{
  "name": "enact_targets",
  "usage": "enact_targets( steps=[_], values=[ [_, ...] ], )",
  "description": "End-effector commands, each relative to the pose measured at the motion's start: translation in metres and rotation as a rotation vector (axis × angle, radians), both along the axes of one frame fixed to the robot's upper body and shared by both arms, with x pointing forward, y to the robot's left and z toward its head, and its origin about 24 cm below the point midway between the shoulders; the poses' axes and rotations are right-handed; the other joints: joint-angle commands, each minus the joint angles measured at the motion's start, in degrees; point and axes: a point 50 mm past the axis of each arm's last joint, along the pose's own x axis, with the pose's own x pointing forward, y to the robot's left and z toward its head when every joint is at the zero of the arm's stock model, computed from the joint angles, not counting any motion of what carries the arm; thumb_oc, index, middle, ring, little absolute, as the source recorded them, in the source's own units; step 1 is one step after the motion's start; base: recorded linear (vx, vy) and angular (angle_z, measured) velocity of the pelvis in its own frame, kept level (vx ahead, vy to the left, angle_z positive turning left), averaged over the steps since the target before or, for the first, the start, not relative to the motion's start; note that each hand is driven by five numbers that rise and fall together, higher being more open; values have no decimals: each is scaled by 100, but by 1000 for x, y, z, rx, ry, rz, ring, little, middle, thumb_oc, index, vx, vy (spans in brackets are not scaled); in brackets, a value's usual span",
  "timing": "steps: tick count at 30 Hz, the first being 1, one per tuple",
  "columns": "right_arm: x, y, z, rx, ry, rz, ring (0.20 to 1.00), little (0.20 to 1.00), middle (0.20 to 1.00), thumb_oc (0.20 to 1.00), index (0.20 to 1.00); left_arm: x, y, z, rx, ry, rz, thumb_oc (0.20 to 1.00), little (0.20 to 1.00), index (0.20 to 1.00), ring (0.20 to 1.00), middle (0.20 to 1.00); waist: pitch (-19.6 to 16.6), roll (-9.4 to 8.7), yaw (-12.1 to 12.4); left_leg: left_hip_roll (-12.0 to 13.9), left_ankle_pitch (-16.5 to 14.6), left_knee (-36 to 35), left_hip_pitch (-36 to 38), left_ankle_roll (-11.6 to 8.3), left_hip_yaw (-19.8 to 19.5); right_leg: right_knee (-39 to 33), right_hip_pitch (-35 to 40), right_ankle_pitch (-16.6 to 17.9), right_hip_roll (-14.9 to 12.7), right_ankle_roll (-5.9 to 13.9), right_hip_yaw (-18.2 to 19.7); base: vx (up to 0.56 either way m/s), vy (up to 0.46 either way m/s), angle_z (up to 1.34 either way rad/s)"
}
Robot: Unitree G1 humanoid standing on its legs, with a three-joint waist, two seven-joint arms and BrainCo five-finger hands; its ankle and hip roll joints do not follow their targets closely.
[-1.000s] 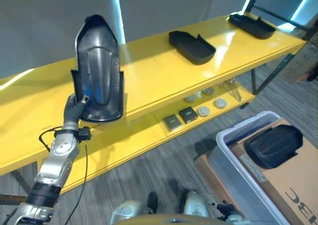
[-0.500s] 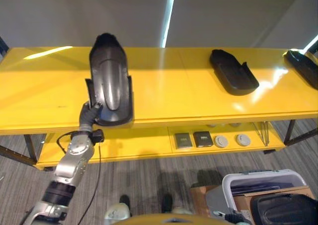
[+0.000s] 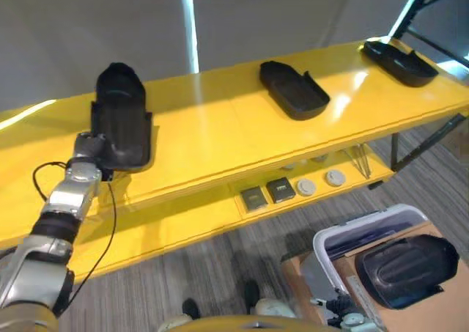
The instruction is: Move parts from the plastic box to the shelf.
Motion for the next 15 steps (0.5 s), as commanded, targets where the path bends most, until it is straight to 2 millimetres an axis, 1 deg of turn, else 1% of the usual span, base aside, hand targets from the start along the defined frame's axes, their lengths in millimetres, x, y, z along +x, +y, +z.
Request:
enact_targets(
  steps=[1,2,3,5,7,8,9,10,11,14,15],
  values=[
    [-37,-12,-8,0,190,15,1000,1000,1000,1000,1000,16,-3,25,-77,-101,42,200,200,200,200,200,-217,291,24,456,-112,-29,-319,-230,-350,404,-306,-445,-273,514,-12,28,11,-14],
    [-38,-12,-8,-1,192,19,1000,1000,1000,1000,1000,16,-2,21,-98,-92,54,200,200,200,200,200,-219,291,12,455,-115,-29,-320,-230,-345,398,-306,-446,-272,515,-4,20,-5,-5],
    [-38,-12,-9,-3,200,34,1000,1000,1000,1000,1000,17,-4,12,-147,-68,83,200,200,200,200,200,-216,284,-24,458,-126,-18,-322,-228,-324,386,-303,-455,-263,513,23,17,-10,-5],
    [-38,-10,-9,-4,202,37,1000,1000,1000,1000,1000,17,-6,1,-205,-48,118,200,200,200,200,200,-204,271,-62,466,-129,-8,-330,-224,-302,379,-313,-456,-250,511,45,8,-18,-7],
    [-38,-10,-10,-3,203,37,1000,1000,1000,1000,1000,17,-8,-4,-229,-39,131,200,200,200,200,200,-198,266,-72,470,-130,-1,-335,-225,-294,372,-315,-456,-243,507,53,1,-22,-11],
    [-38,-9,-10,-4,205,43,1000,1000,1000,1000,1000,16,-11,-12,-250,-17,138,200,200,200,200,200,-195,259,-86,477,-136,11,-346,-224,-284,361,-317,-461,-236,504,61,-2,-30,-10],
    [-38,-8,-11,-3,205,45,1000,1000,1000,1000,1000,16,-12,-15,-261,-7,140,200,200,200,200,200,-192,256,-91,482,-136,12,-348,-223,-277,358,-321,-461,-232,501,65,-3,-31,-5],
    [-37,-7,-11,-2,204,49,1000,1000,1000,1000,1000,15,-16,-24,-281,12,148,200,200,200,200,200,-183,244,-108,487,-140,15,-350,-224,-270,343,-318,-463,-226,492,74,3,-28,-5],
    [-36,-6,-11,0,202,56,1000,1000,1000,1000,1000,13,-18,-32,-283,33,159,200,200,200,200,200,-177,232,-129,496,-144,21,-345,-228,-252,322,-308,-465,-218,487,81,0,0,0],
    [-35,-4,-12,3,203,64,1000,1000,1000,1000,1000,10,-22,-43,-277,68,178,200,200,200,200,200,-187,218,-157,511,-150,35,-335,-232,-220,289,-284,-464,-210,475,95,6,-2,-1],
    [-35,-4,-12,4,204,66,1000,1000,1000,1000,1000,10,-22,-44,-277,70,181,200,200,200,200,200,-189,217,-160,512,-150,34,-333,-233,-218,285,-283,-464,-209,475,97,0,0,0]
  ],
)
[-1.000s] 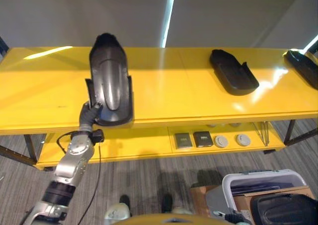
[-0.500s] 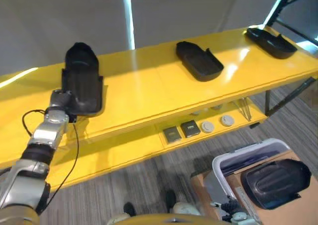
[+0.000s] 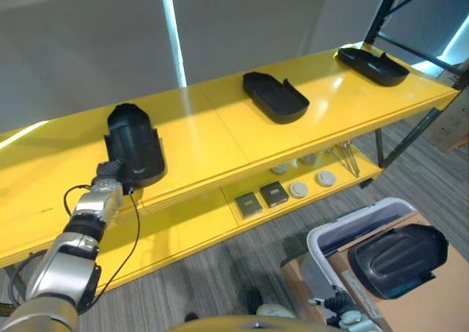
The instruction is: Move parts from the plastic box to the shelf.
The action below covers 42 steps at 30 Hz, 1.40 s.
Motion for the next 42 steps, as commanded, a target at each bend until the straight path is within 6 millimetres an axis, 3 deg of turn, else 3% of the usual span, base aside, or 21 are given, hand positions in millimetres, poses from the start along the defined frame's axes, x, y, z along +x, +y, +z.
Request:
enact_targets(
  steps=[1,8,22,23,24,36,40,42],
  values=[
    [-37,-4,-12,20,192,8,1000,1000,1000,1000,1000,14,5,15,-6,-40,96,200,200,200,200,200,185,137,-62,508,-100,63,-227,-157,-356,271,-103,-457,-218,478,-20,31,-9,-2],
    [-39,2,-14,29,205,27,1000,1000,1000,1000,1000,12,9,10,64,15,130,200,200,200,200,200,153,120,-137,528,-120,68,-173,-158,-294,246,-53,-475,-205,475,32,41,-10,-1],
    [-44,-4,-13,23,210,17,1000,1000,1000,1000,1000,18,13,21,103,-3,136,200,200,200,200,200,222,100,-257,522,-149,88,-177,-157,-266,214,-65,-479,-168,464,173,24,2,-3],
    [-44,-3,-14,25,210,18,1000,1000,1000,1000,1000,19,12,21,109,-3,131,476,476,476,476,476,223,96,-265,520,-148,84,-173,-159,-262,197,-56,-474,-166,466,181,24,3,-4],
    [-43,-3,-14,26,210,21,1000,1000,1000,1000,1000,20,10,22,116,-2,130,1000,1000,1000,1000,1000,223,92,-272,523,-148,80,-169,-161,-253,182,-48,-471,-164,466,188,25,3,-3],
    [-49,-2,-15,15,219,37,1000,1000,1000,1000,1000,23,18,38,172,-73,166,1000,1000,1000,1000,1000,162,98,-198,515,-160,29,-58,-177,-238,36,128,-452,-181,474,109,4,1,-1],
    [-50,-2,-16,21,217,36,1000,1000,1000,1000,1000,28,20,52,224,-140,134,1000,1000,1000,1000,1000,114,106,-123,505,-174,13,-9,-179,-267,11,203,-461,-199,479,56,0,0,0],
    [-51,0,-16,25,214,40,1000,1000,1000,1000,1000,31,24,78,274,-256,110,1000,1000,1000,1000,1000,83,129,-19,493,-191,-1,37,-175,-295,7,270,-472,-221,489,-12,15,40,2]
  ],
)
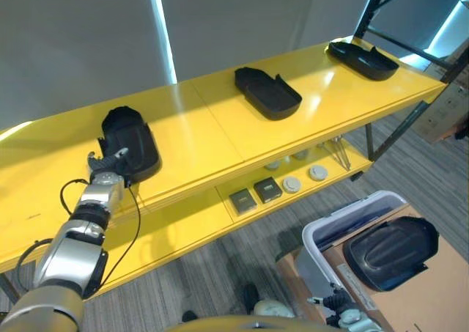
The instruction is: Move parts from the plastic box to the shelf.
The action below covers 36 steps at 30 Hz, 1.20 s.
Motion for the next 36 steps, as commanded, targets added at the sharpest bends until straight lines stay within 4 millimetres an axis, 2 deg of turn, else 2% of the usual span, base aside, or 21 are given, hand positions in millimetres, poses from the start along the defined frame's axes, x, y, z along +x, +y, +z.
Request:
enact_targets(
  steps=[1,5,8,10,17,18,19,20,21,26,27,28,36],
  values=[
    [-54,0,-16,23,221,6,1000,1000,1000,1000,1000,18,18,63,144,-221,-7,1000,1000,1000,1000,1000,-94,225,24,486,-175,0,-93,-202,-443,12,188,-508,-240,433,-151,8,41,3],
    [-58,1,-16,28,218,-24,1000,1000,1000,1000,1000,12,24,97,235,-361,-44,1000,1000,1000,1000,1000,-112,243,251,463,-193,-11,-80,-193,-549,12,241,-513,-265,445,-256,-4,16,6],
    [-59,2,-16,31,215,-31,1000,1000,1000,1000,1000,2,28,106,269,-417,-64,1000,1000,1000,1000,1000,-99,237,376,453,-203,-2,-96,-190,-623,12,264,-519,-284,444,-312,-19,23,15],
    [-61,3,-17,35,209,-50,1000,1000,1000,1000,1000,-7,28,108,278,-443,-89,1000,1000,1000,1000,1000,-88,229,490,442,-214,2,-99,-185,-684,12,293,-528,-297,444,-362,-21,17,7],
    [-61,3,-17,34,209,-49,1000,1000,1000,1000,1000,-8,28,108,278,-442,-88,1000,1000,1000,1000,1000,-91,232,481,442,-214,2,-100,-184,-686,12,294,-529,-297,445,-365,-1,1,8],
    [-62,5,-17,39,202,-71,1000,1000,1000,1000,1000,-22,25,108,303,-498,-153,1000,1000,1000,1000,1000,-66,213,623,432,-246,7,-72,-175,-754,12,357,-545,-316,451,-430,-22,31,-1],
    [-61,6,-17,40,192,-96,1000,1000,1000,1000,1000,-37,-1,112,245,-575,-381,1000,1000,1000,1000,1000,-67,193,772,423,-248,5,-102,-167,-835,12,369,-538,-340,450,-503,-22,31,-14],
    [-61,6,-17,40,192,-95,1000,1000,1000,1000,1000,-38,-1,112,245,-575,-380,1000,1000,1000,1000,1000,-74,194,768,423,-247,5,-108,-167,-836,12,363,-537,-340,450,-504,-31,26,-18],
    [-61,5,-16,45,185,-113,1000,1000,1000,1000,1000,-50,-22,103,163,-604,-515,1000,1000,1000,1000,1000,-41,184,866,422,-266,7,-98,-179,-876,12,398,-544,-350,453,-564,0,0,0],
    [-62,5,-16,44,186,-112,1000,1000,1000,1000,1000,-52,-24,101,160,-605,-528,1000,1000,1000,1000,1000,-64,186,866,422,-251,-1,-119,-180,-872,12,372,-533,-349,452,-564,-4,4,22],
    [-61,8,-17,46,198,-93,1000,1000,1000,1000,1000,-61,-44,72,7,-609,-607,200,200,200,200,200,-44,152,889,442,-247,3,-106,-191,-828,12,381,-521,-345,432,-575,-7,-1,-4],
    [-62,9,-17,47,203,-101,1000,1000,1000,1000,1000,-62,-58,72,-35,-676,-624,200,200,200,200,200,-50,145,899,448,-218,3,-138,-188,-814,12,341,-489,-348,415,-566,-8,-1,-7],
    [-66,11,-19,46,207,-121,1000,1000,1000,1000,1000,-68,-67,85,-59,-796,-644,200,200,200,200,200,-15,136,914,451,-211,26,-161,-194,-821,12,324,-467,-348,413,-570,-2,-4,-2]
  ],
)
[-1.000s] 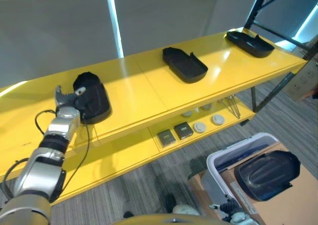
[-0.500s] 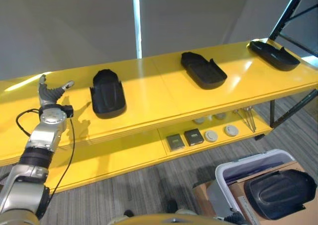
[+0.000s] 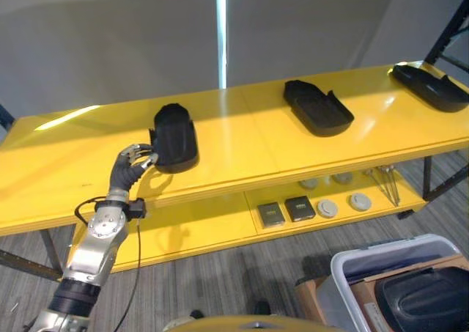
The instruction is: Move parts from the plastic box to the shelf.
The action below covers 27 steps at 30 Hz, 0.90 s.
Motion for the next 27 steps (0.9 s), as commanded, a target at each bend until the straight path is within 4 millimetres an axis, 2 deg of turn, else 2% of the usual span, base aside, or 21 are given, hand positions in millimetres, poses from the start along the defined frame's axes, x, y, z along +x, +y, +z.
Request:
enact_targets(
  steps=[1,8,12,14,18,19,25,27],
  values=[
    [1,-1,-1,-17,7,-11,1000,1000,1000,1000,1000,9,-2,55,-28,-284,-37,200,200,200,200,200,112,-23,-12,435,-180,31,-158,-158,-374,16,152,-318,-318,413,-134,0,0,0],
    [1,-1,-1,-19,-3,-3,1000,1000,1000,1000,1000,3,-15,67,-67,-356,-152,200,200,200,200,200,125,-2,-14,435,-185,32,-171,-169,-382,16,135,-314,-328,426,-138,0,0,0],
    [2,-1,-1,-20,-6,-7,1000,1000,1000,1000,1000,-1,-22,68,-65,-349,-243,200,200,200,200,200,130,8,8,428,-189,43,-176,-166,-395,16,137,-304,-337,430,-149,0,0,0],
    [2,-3,0,-20,-10,-13,1000,1000,1000,1000,1000,-3,-28,62,-103,-294,-322,200,200,200,200,200,148,25,39,426,-184,52,-190,-172,-418,16,132,-293,-347,437,-162,0,0,0],
    [2,-5,1,-22,-11,-20,1000,1000,1000,1000,1000,-6,-31,37,-161,-140,-359,200,200,200,200,200,171,47,54,416,-192,84,-211,-171,-426,16,121,-272,-362,458,-171,0,0,0],
    [2,-6,1,-22,-12,-19,1000,1000,1000,1000,1000,-11,-31,17,-154,-51,-365,200,200,200,200,200,193,48,66,407,-201,109,-228,-164,-428,16,107,-258,-371,467,-178,0,0,0],
    [6,-8,2,-26,-20,-14,1000,1000,1000,1000,1000,-18,-36,-20,-155,91,-364,200,200,200,200,200,254,69,85,383,-208,133,-268,-136,-441,16,75,-229,-396,477,-186,0,0,0],
    [6,-9,2,-25,-20,-15,1000,1000,1000,1000,1000,-18,-36,-25,-137,109,-338,200,200,200,200,200,259,70,81,377,-211,125,-261,-130,-437,16,73,-229,-400,482,-188,0,0,0]
  ],
)
